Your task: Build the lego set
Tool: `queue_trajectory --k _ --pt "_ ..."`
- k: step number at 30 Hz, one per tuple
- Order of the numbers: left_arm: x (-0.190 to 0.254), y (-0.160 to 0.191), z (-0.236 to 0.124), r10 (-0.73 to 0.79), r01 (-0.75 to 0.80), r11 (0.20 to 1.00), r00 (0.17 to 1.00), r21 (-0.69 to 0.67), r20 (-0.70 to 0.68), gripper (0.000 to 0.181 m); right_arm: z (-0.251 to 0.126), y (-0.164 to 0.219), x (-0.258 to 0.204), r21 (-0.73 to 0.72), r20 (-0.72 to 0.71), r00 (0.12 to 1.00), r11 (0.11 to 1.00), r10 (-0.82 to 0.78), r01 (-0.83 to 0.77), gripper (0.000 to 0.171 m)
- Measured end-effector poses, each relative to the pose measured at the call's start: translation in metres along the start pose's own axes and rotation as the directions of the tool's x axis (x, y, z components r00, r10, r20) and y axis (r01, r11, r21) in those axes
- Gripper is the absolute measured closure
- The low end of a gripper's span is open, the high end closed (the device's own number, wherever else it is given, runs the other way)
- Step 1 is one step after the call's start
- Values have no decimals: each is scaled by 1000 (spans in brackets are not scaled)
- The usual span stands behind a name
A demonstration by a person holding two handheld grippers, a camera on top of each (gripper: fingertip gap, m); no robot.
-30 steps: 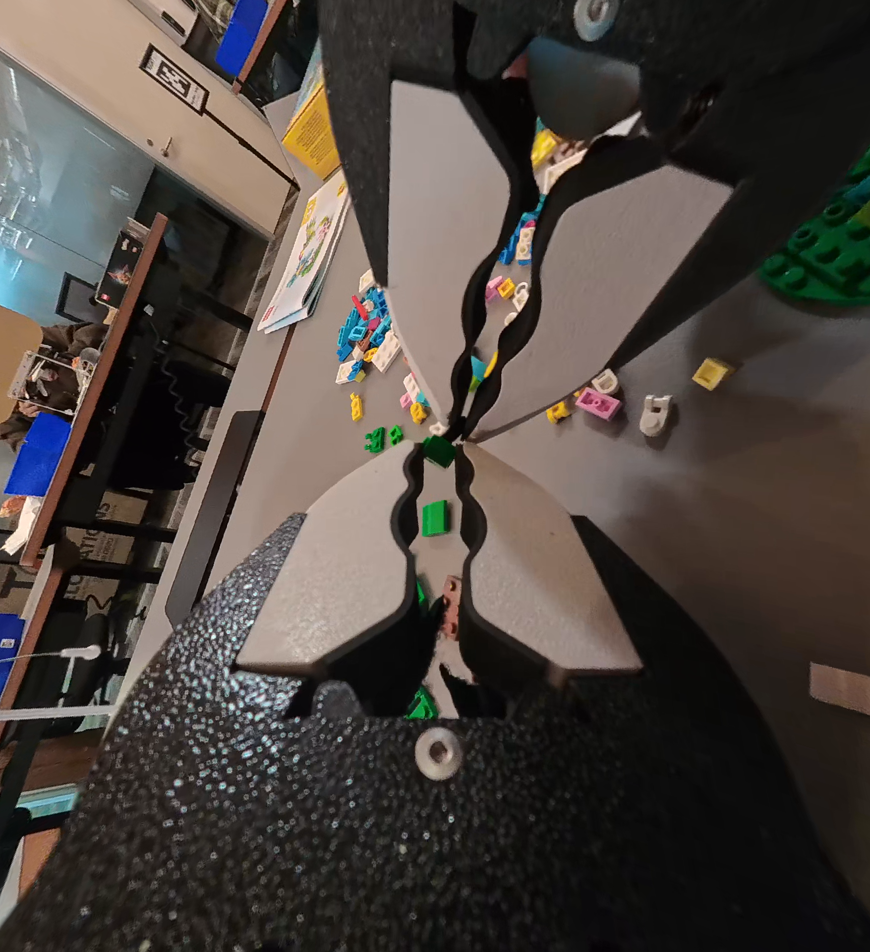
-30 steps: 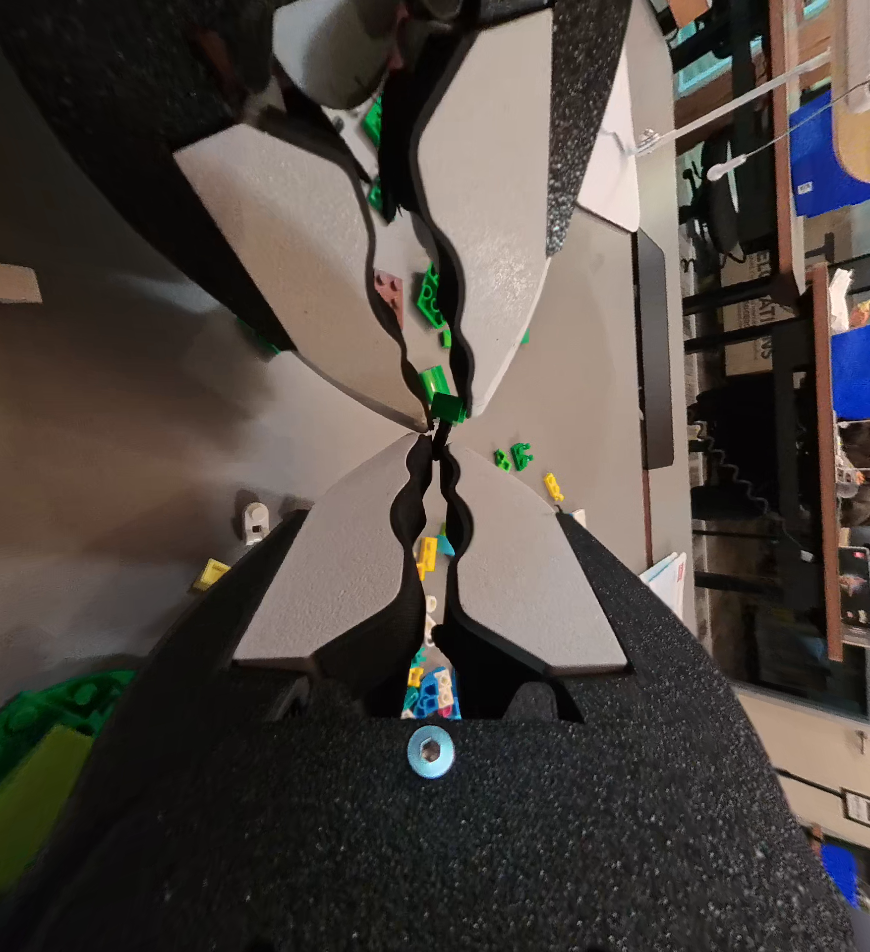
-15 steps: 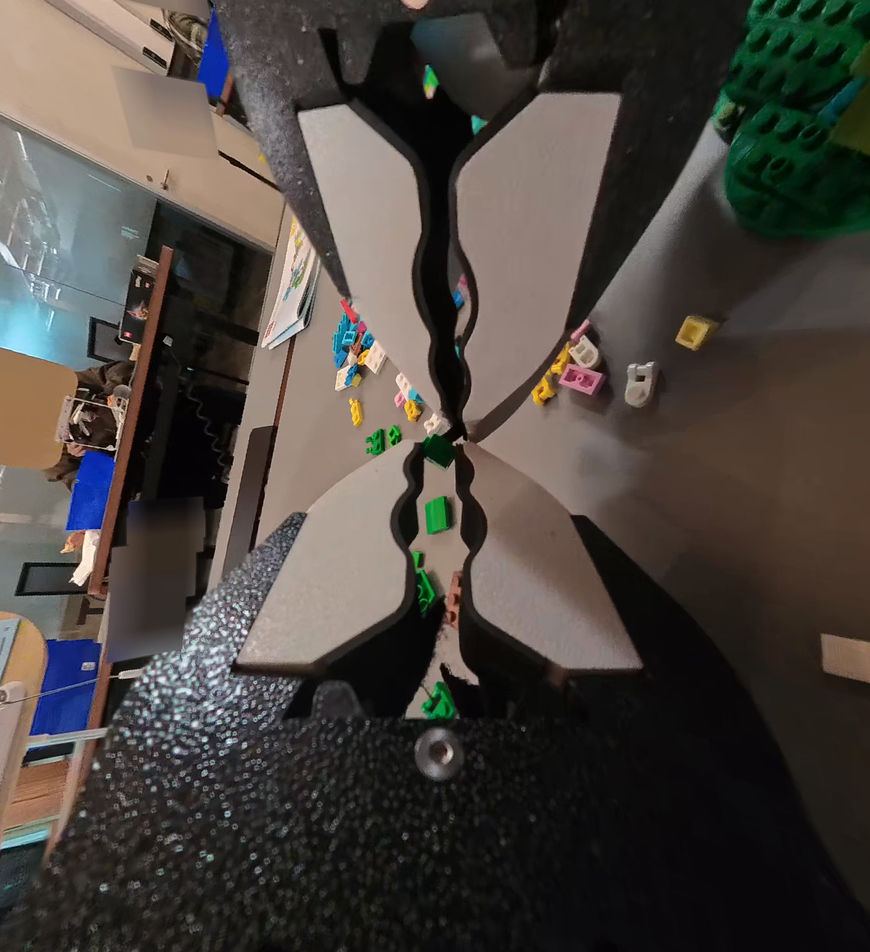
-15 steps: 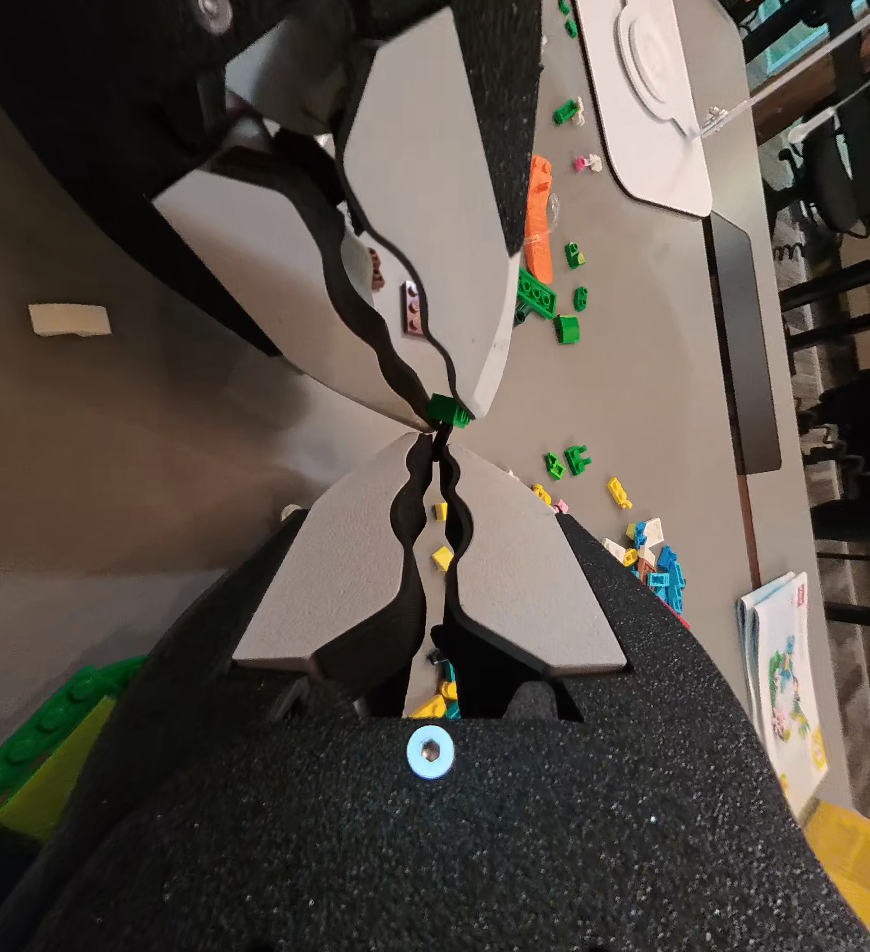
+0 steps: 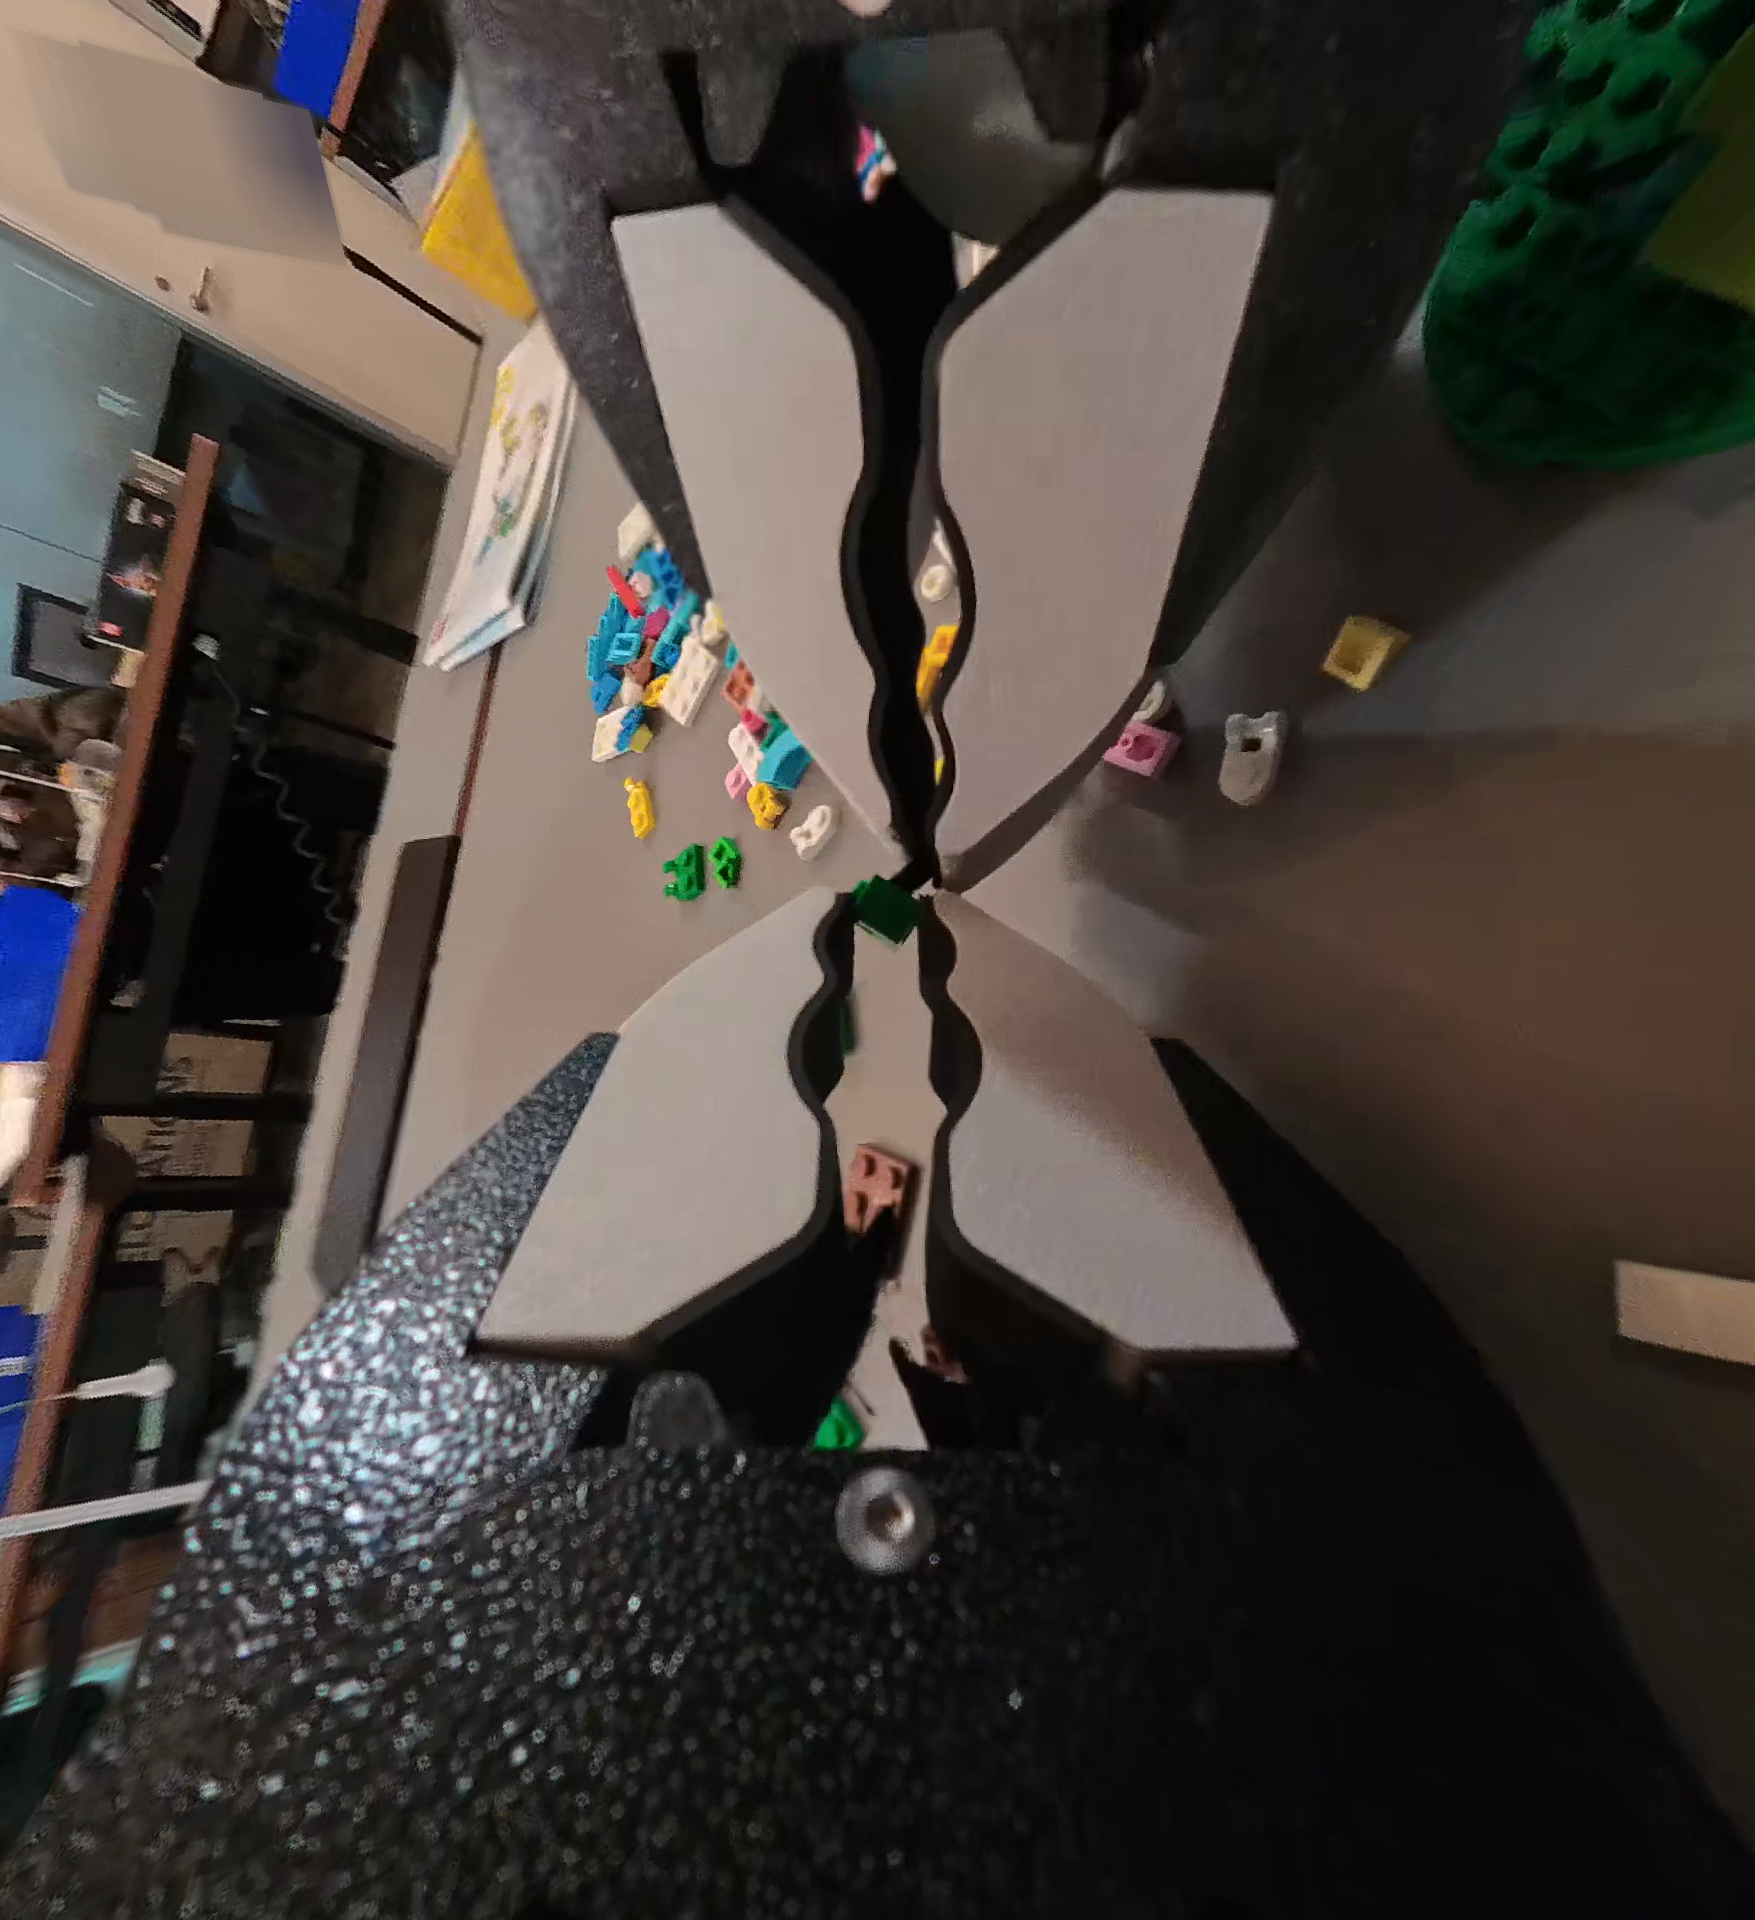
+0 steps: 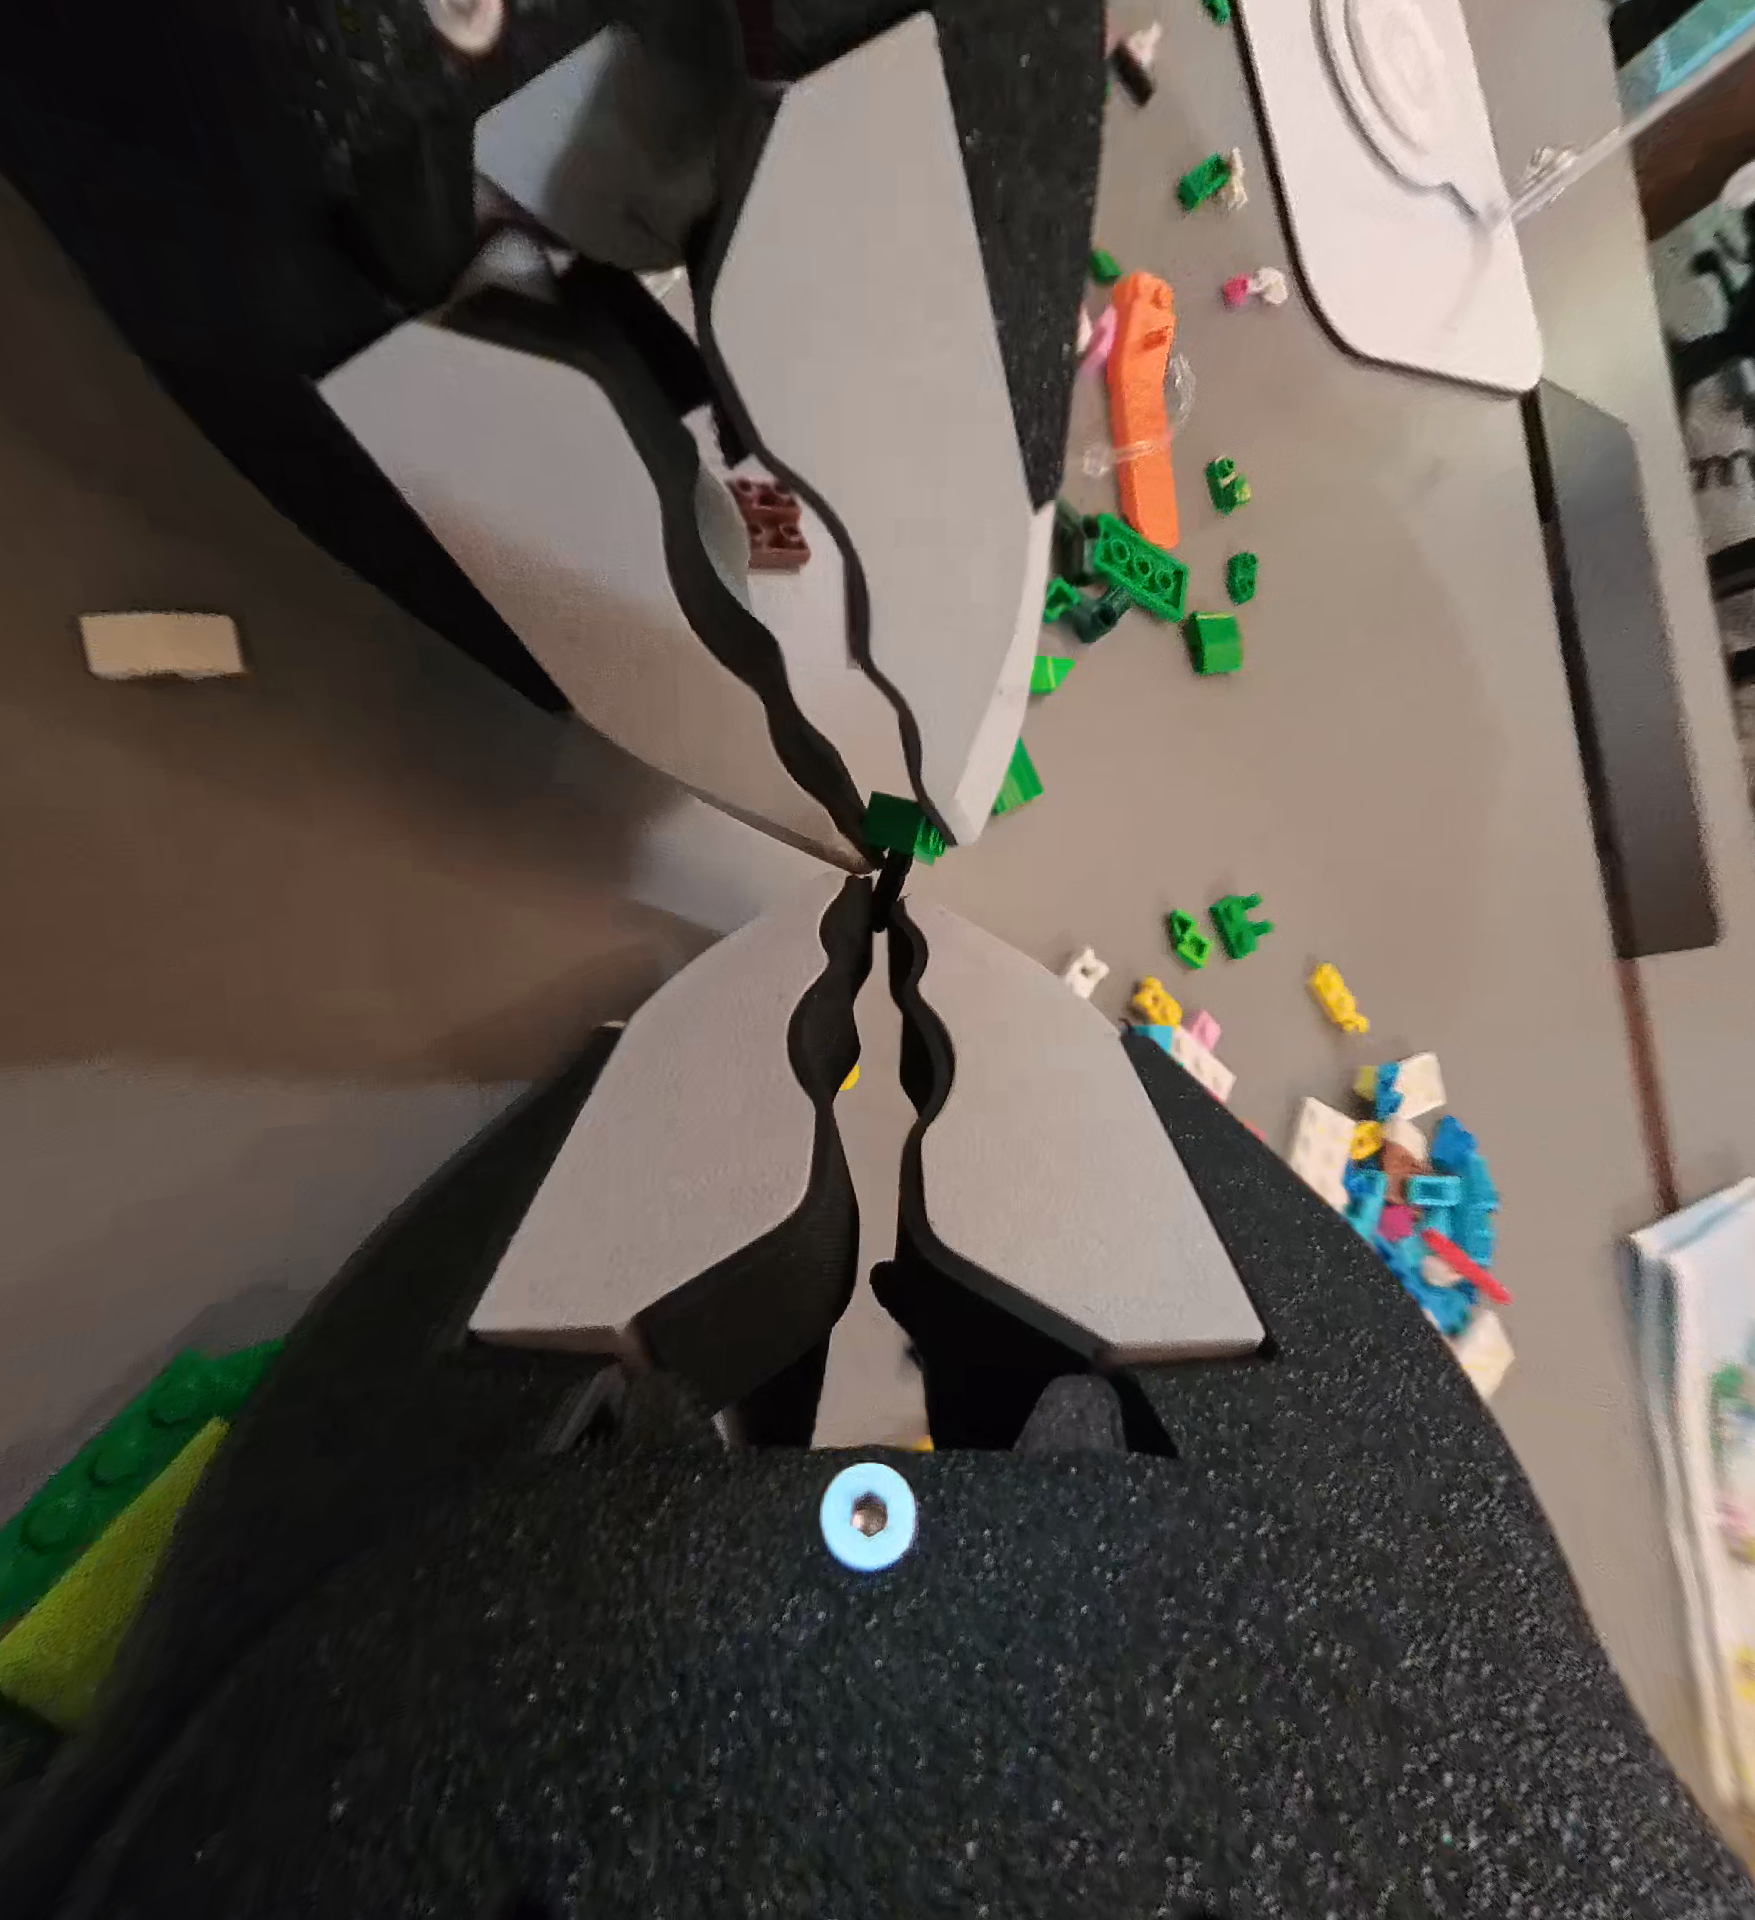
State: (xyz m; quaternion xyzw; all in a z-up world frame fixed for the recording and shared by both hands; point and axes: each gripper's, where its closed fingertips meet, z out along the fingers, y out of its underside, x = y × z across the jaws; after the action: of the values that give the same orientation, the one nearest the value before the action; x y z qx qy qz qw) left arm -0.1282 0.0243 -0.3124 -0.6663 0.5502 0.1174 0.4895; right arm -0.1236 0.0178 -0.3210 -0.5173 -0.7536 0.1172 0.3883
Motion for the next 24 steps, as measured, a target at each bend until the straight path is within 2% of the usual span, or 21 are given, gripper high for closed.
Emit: queue_trajectory --k 4,11,19,24 --pt "9 3 0 -129 128 992 983 -18 -134 170 2 2 -8 3 104 988 993 113 -114 169" --pt "29 13 -2 -263 234 964 912 -128 -316 169 3 -2 -21 16 231 951 977 204 -213 168" --pt "34 14 -7 -379 343 925 832 -161 -405 169 2 7 -32 -70 302 922 970 242 -232 168" --pt "34 15 -7 -396 354 918 823 -176 -407 170 4 6 -32 -96 283 928 970 241 -223 168"
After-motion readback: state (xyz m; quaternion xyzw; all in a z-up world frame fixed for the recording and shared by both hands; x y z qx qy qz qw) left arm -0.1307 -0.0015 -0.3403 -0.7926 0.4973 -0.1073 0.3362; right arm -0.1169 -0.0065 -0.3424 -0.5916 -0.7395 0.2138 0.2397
